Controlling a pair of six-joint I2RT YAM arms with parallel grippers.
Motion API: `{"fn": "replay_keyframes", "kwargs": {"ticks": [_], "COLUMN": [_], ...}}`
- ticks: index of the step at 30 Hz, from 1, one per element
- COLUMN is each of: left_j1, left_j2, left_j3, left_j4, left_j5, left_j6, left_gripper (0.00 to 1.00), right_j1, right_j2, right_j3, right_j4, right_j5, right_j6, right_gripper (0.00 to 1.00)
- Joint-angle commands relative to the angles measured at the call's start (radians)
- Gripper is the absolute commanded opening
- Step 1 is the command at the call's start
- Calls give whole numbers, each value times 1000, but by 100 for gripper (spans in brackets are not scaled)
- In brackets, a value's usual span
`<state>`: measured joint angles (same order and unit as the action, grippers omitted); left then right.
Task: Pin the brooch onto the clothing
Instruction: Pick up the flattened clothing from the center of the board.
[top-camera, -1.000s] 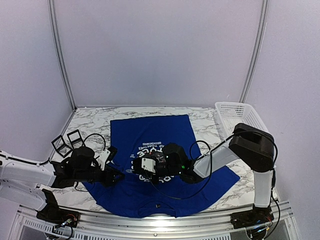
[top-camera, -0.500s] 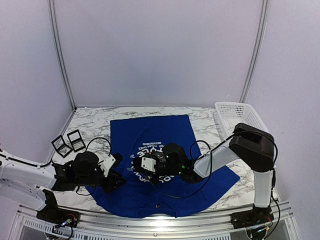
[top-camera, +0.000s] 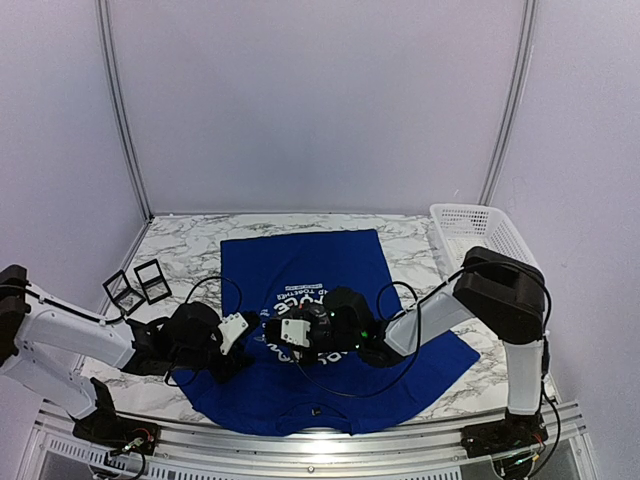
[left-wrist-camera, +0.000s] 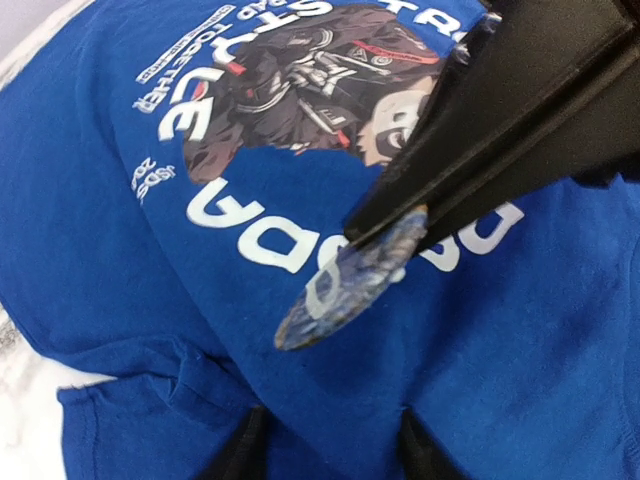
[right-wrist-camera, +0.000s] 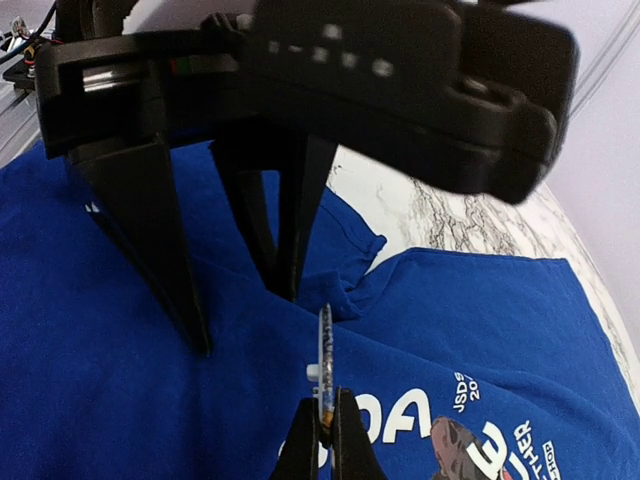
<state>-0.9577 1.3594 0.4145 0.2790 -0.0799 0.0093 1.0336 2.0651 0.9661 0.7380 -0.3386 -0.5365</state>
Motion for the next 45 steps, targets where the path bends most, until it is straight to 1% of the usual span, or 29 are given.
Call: {"fn": "replay_keyframes", "kwargs": {"ticks": [1, 4, 6, 7, 11, 23, 31, 36, 45], "left_j1": [-3, -3, -3, -3, -1, 0, 16, 20, 20], "left_j2": [-23, -69, -101, -114, -142, -122, -141, -137, -133], "left_j3": [19, 6, -5, -11, -31, -5, -8, -13, -25], "left_j4": [-23, -23, -21, -21, -18, -17, -14, -14, -14], "left_j5": [-42, -22, -13, -8, 14, 41, 38, 36, 45], "left_j6": [8, -2, -36, -43, -55, -55, -74, -80, -105], "left_gripper": [29, 12, 2, 0, 0, 0, 0, 0, 0], "right_j1": [7, 19, 27, 29, 45, 60, 76, 69, 21], "right_j2": [23, 31, 35, 38, 50, 53, 33, 2, -16], "right_j3": [26, 31, 34, 35, 39, 36, 5, -6, -22], "right_j4": [-6, -10, -7, -4, 15, 33, 23, 19, 93], "right_j5": [1, 17, 23, 29, 63, 108, 88, 4, -82], "right_j6": [-34, -53, -63, -65, -74, -67, -99, -18, 157], "right_gripper": [0, 0, 0, 0, 0, 0, 0, 0, 0]}}
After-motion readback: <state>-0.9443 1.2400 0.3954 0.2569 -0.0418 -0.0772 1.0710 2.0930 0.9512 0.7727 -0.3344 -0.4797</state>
